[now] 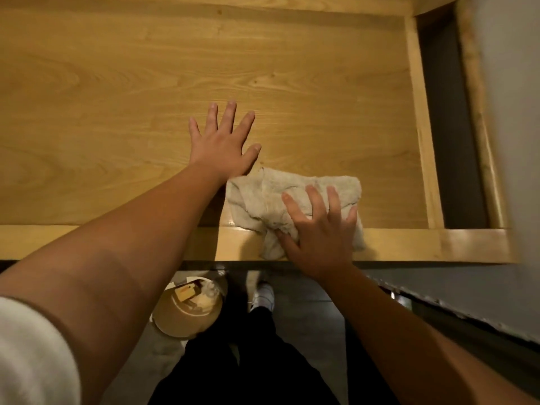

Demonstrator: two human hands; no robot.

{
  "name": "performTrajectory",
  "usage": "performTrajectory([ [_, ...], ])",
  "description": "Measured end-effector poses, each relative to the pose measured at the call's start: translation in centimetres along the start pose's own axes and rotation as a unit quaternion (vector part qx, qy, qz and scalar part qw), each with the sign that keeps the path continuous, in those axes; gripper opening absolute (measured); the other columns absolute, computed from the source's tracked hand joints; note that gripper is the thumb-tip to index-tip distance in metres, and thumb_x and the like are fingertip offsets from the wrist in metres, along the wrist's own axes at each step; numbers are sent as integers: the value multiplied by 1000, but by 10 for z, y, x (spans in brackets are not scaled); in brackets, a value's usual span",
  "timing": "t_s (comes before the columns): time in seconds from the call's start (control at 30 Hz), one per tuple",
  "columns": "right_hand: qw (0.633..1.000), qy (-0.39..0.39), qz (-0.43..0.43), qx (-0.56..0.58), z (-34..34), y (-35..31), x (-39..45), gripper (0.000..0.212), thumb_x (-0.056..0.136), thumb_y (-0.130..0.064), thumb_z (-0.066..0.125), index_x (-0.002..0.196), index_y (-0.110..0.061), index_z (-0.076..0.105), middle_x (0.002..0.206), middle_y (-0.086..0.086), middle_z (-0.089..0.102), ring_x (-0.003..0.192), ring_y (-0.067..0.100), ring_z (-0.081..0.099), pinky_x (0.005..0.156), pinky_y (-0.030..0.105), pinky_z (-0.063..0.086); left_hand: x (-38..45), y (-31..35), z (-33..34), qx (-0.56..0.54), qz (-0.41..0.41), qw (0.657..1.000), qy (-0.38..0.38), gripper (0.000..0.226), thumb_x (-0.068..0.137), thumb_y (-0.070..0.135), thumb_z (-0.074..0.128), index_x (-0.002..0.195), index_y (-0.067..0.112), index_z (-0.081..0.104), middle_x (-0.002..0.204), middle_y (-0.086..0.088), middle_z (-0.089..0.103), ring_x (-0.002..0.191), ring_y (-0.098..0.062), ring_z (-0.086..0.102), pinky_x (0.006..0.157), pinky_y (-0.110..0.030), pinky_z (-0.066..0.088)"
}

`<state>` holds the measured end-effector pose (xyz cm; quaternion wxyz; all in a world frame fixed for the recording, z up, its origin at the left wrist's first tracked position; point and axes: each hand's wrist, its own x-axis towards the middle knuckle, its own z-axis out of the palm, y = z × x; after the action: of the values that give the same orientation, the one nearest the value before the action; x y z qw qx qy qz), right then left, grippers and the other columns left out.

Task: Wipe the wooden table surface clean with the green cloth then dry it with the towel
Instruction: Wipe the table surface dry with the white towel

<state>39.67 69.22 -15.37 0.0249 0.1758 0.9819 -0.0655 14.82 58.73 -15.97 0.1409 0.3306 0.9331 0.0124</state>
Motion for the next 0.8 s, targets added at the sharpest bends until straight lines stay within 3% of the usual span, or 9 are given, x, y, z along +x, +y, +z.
performTrajectory([
  [0.2,1000,12,9,-4,-1,-4,0,68,89,-76,38,146,-40,42,152,11,42,143,43,27,104,74,21,0,22,-9,-17,-24,999,-22,71,95,69,22,159,46,0,172,-8,-10,156,-42,-11,113,-79,2],
  [0.27,1000,17,6,-4,-1,-4,-3,66,90,-74,40,146,-39,43,153,11,42,144,43,27,104,73,21,3,50,-9,-20,17,999,-22,73,93,71,29,158,49,2,172,-10,-11,155,-42,-13,112,-81,3],
  [0.37,1000,14,1,-5,-2,2,-5,63,92,-71,39,145,-38,45,155,10,41,144,42,28,103,72,25,10,83,-1,7,71,997,-39,78,87,83,22,156,53,1,172,-4,-14,155,-41,-17,109,-82,-1],
  [0.47,1000,0,-15,-24,-6,31,-16,64,91,-68,44,147,-38,41,157,8,38,145,40,28,102,71,30,14,82,4,8,61,998,-29,84,80,90,12,156,54,1,172,-2,-11,156,-41,-14,111,-80,-2],
  [0.63,994,2,103,-30,-15,97,-40,73,84,-76,42,148,-39,37,157,11,33,144,48,21,103,76,24,14,83,11,1,60,998,7,84,80,91,12,155,55,4,173,-1,-6,157,-39,-10,113,-77,-3],
  [0.8,993,7,108,-41,-11,97,-35,79,81,-82,37,147,-38,38,156,11,34,143,45,25,103,75,25,15,83,10,-1,57,998,10,84,81,89,13,156,53,5,173,-1,-4,157,-39,-6,114,-75,-1],
])
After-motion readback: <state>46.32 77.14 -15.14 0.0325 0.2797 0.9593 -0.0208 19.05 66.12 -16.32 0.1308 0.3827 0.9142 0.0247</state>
